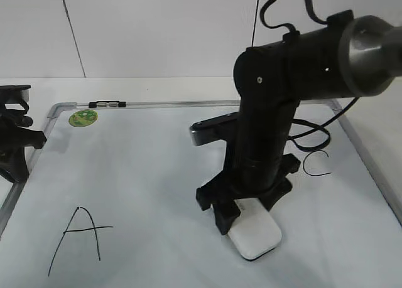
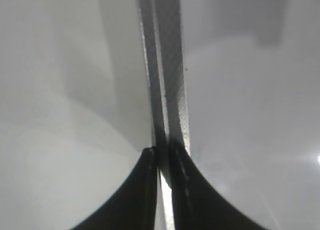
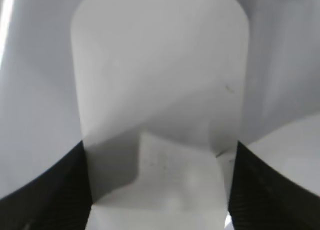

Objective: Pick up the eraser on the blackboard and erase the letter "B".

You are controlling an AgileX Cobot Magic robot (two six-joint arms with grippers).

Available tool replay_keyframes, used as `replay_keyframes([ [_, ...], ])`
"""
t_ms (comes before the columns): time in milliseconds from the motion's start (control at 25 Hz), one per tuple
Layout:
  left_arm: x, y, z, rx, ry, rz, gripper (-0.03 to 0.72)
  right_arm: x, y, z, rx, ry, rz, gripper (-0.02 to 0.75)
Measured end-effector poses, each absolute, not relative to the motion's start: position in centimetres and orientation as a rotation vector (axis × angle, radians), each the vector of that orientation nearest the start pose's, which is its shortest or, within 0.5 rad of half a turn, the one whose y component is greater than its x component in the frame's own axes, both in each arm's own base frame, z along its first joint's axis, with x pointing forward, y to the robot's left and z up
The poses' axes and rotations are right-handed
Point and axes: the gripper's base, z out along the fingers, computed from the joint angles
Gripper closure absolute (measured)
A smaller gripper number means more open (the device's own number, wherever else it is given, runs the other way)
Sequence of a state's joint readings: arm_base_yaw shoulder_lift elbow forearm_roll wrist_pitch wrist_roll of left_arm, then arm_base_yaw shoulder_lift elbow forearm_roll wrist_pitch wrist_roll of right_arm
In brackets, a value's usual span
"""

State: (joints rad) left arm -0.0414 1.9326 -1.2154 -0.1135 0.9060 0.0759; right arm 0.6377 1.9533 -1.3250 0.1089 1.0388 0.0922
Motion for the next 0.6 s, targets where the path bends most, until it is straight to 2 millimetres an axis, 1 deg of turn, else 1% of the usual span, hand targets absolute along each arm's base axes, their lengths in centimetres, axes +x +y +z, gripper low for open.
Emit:
replay_keyframes([
  [120,35.4,-2.3,15.3,0.076,3.101,-0.140,0.651,27.5,24.3,16.9,-0.846,3.072,0.158,0.176],
  [240,35.4,-2.3,15.3,0.076,3.101,-0.140,0.651,26.4,25.6,16.7,-0.926,3.057,0.156,0.176],
  [440,35.4,-2.3,15.3,0.076,3.103,-0.140,0.651,26.3,25.8,16.6,-0.943,3.056,0.147,0.176],
  [600,35.4,-2.3,15.3,0.076,3.103,-0.140,0.651,26.9,25.3,16.5,-0.909,3.070,0.161,0.176],
])
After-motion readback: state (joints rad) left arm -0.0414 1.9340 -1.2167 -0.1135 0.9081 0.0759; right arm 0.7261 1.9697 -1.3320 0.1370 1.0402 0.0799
